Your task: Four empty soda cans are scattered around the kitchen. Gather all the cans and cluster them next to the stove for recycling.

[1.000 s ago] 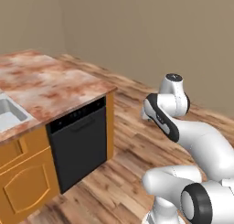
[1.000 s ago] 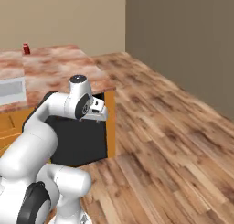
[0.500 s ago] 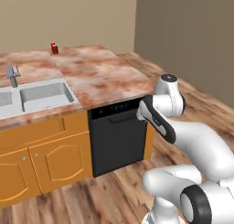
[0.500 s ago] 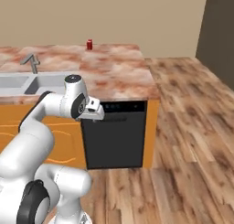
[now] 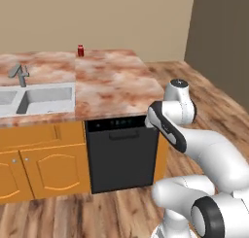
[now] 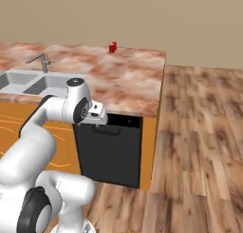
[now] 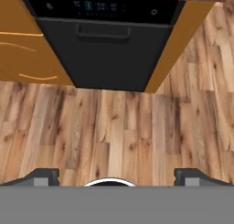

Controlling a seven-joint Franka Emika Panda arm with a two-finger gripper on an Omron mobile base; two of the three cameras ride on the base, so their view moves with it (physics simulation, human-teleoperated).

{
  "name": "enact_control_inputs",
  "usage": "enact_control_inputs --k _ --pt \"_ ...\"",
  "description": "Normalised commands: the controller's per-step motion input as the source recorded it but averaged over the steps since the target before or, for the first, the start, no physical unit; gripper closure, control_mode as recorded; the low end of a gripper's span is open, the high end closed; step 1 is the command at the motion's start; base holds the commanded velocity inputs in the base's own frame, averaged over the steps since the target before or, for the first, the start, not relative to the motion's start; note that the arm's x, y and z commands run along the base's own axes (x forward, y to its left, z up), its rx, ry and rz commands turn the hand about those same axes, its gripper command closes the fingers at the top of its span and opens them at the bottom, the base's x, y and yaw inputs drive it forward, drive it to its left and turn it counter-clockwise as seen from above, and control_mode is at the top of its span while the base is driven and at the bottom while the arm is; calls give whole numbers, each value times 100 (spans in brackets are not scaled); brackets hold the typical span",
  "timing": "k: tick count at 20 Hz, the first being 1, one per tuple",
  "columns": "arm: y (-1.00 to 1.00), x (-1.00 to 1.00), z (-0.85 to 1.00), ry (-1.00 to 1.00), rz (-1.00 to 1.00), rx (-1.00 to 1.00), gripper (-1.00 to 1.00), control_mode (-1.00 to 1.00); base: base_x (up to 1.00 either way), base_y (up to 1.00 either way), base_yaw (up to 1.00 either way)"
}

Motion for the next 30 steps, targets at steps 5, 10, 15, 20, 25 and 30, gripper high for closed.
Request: enact_control_inputs --k 5,10,15,20,25,30 --pt "0 0 0 0 0 0 -100 100 66 -100 43" --pt "0 0 0 0 0 0 -100 100 60 -100 43" --pt "0 0 0 0 0 0 -100 100 49 -100 41" --pt "0 0 0 0 0 0 -100 100 34 -100 37" --pt "0 0 0 0 0 0 -100 100 34 -100 36" --pt "0 0 0 0 0 0 -100 100 35 -100 36"
